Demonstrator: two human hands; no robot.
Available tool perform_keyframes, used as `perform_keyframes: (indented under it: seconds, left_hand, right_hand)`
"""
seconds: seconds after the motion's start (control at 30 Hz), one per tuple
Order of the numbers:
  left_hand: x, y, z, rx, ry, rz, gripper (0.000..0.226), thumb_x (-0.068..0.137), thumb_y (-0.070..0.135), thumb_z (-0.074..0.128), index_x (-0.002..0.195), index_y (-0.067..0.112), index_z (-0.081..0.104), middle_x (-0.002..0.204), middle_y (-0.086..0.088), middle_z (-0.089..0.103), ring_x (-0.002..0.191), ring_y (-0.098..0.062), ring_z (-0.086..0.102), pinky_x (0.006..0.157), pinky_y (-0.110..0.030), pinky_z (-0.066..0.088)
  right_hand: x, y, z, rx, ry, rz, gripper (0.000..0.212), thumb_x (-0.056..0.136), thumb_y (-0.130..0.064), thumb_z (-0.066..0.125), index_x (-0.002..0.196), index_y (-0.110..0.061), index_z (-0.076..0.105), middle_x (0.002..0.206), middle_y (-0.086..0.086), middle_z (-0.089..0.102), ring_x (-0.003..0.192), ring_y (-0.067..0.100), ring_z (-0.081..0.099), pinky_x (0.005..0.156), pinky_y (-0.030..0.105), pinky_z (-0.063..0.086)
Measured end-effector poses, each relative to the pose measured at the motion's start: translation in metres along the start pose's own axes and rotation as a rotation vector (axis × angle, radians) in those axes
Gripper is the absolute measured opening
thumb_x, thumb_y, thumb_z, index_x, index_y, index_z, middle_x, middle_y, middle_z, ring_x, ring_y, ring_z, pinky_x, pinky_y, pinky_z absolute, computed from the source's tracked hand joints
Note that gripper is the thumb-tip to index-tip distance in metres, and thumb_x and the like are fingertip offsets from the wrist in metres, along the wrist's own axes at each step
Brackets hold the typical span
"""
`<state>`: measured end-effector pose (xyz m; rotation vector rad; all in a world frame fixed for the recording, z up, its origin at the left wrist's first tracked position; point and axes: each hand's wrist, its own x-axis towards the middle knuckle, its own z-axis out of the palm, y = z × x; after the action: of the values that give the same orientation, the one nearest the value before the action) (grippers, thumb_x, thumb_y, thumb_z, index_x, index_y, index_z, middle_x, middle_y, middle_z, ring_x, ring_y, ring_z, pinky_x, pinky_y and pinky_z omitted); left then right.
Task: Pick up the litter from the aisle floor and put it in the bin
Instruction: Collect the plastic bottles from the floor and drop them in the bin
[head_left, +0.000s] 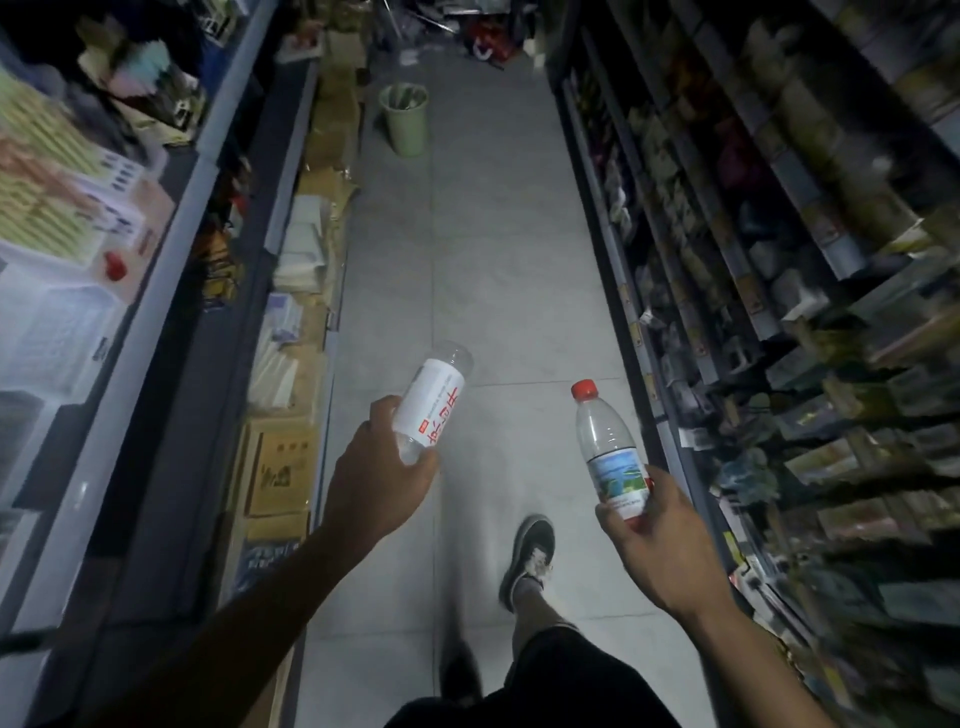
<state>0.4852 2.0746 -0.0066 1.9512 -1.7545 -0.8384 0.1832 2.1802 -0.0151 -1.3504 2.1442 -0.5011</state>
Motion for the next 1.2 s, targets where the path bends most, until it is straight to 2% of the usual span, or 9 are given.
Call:
perform_keyframes:
  seconds: [0.1, 0.17, 0.3, 0.5, 0.7, 0.8, 0.93, 1.1, 1.2]
  left_hand:
    - [0.047, 0.022, 0.011, 0.017, 0.006, -0.003, 0.077, 0.079, 0.041, 0.082, 0.139, 0.03, 0.036, 0.13, 0.001, 0.058, 0.107, -0.021, 0.063, 0.083, -0.042, 0.061]
    - [0.074, 0.035, 0.016, 0.036, 0.028, 0.01, 0.073, 0.08, 0.036, 0.082, 0.138, 0.023, 0.039, 0.128, -0.002, 0.059, 0.11, -0.022, 0.064, 0.085, -0.038, 0.059]
    - [0.122, 0.059, 0.024, 0.086, 0.068, 0.008, 0.068, 0.082, 0.038, 0.076, 0.137, 0.021, 0.04, 0.125, -0.003, 0.062, 0.108, -0.022, 0.066, 0.079, -0.028, 0.057]
    - [0.185, 0.081, 0.031, 0.103, 0.093, -0.071, 0.073, 0.083, 0.041, 0.076, 0.14, 0.028, 0.031, 0.129, -0.005, 0.06, 0.106, -0.025, 0.066, 0.076, -0.032, 0.06]
    - [0.267, 0.084, 0.025, 0.096, 0.13, -0.129, 0.075, 0.083, 0.039, 0.078, 0.142, 0.026, 0.033, 0.127, -0.004, 0.061, 0.105, -0.023, 0.066, 0.071, -0.024, 0.055]
    - [0.323, 0.09, 0.021, 0.074, 0.123, -0.115, 0.075, 0.083, 0.038, 0.078, 0.142, 0.026, 0.033, 0.13, -0.003, 0.059, 0.11, -0.024, 0.065, 0.074, -0.023, 0.053]
    - [0.408, 0.098, 0.005, 0.052, 0.098, -0.112, 0.074, 0.082, 0.037, 0.078, 0.141, 0.023, 0.035, 0.127, -0.006, 0.062, 0.107, -0.024, 0.066, 0.072, -0.02, 0.049]
    - [0.522, 0.114, -0.019, 0.022, 0.1, -0.052, 0.073, 0.08, 0.042, 0.078, 0.139, 0.027, 0.039, 0.122, 0.0, 0.063, 0.093, -0.009, 0.059, 0.068, -0.017, 0.05]
    - [0.588, 0.128, -0.029, 0.025, 0.103, -0.018, 0.069, 0.079, 0.042, 0.077, 0.136, 0.029, 0.041, 0.118, 0.002, 0.063, 0.093, -0.015, 0.064, 0.065, -0.017, 0.047]
  right_hand:
    - [0.056, -0.005, -0.01, 0.021, 0.002, -0.001, 0.05, 0.078, -0.061, 0.06, 0.117, -0.034, 0.045, 0.1, -0.005, 0.062, 0.079, 0.015, 0.063, 0.07, 0.041, 0.056]
    - [0.097, -0.011, -0.018, 0.032, -0.003, -0.008, 0.052, 0.076, -0.062, 0.058, 0.118, -0.034, 0.045, 0.1, -0.006, 0.062, 0.081, 0.016, 0.063, 0.071, 0.041, 0.056]
    - [0.185, -0.032, -0.036, 0.042, -0.022, -0.041, 0.05, 0.076, -0.062, 0.06, 0.115, -0.035, 0.044, 0.1, -0.005, 0.063, 0.083, 0.019, 0.063, 0.073, 0.042, 0.056]
    - [0.31, -0.072, -0.051, 0.03, -0.051, -0.122, 0.054, 0.075, -0.065, 0.06, 0.116, -0.034, 0.045, 0.1, -0.003, 0.063, 0.084, 0.021, 0.064, 0.073, 0.044, 0.057]
    - [0.413, -0.124, -0.049, 0.02, -0.071, -0.148, 0.052, 0.074, -0.062, 0.061, 0.113, -0.032, 0.046, 0.097, -0.002, 0.064, 0.081, 0.021, 0.063, 0.072, 0.042, 0.056]
    - [0.467, -0.152, -0.04, 0.014, -0.069, -0.147, 0.049, 0.074, -0.063, 0.061, 0.111, -0.035, 0.046, 0.095, -0.004, 0.064, 0.078, 0.018, 0.064, 0.07, 0.042, 0.057]
    - [0.526, -0.188, -0.036, -0.026, -0.084, -0.13, 0.046, 0.081, -0.054, 0.066, 0.115, -0.031, 0.045, 0.099, -0.001, 0.064, 0.082, 0.021, 0.063, 0.068, 0.035, 0.05]
    - [0.594, -0.225, -0.034, -0.058, -0.05, -0.083, 0.042, 0.083, -0.05, 0.068, 0.11, -0.031, 0.042, 0.098, 0.002, 0.064, 0.079, 0.021, 0.062, 0.065, 0.032, 0.046]
    - [0.629, -0.239, -0.033, -0.055, -0.036, -0.041, 0.041, 0.083, -0.051, 0.068, 0.107, -0.033, 0.04, 0.097, 0.004, 0.064, 0.081, 0.024, 0.063, 0.067, 0.033, 0.047]
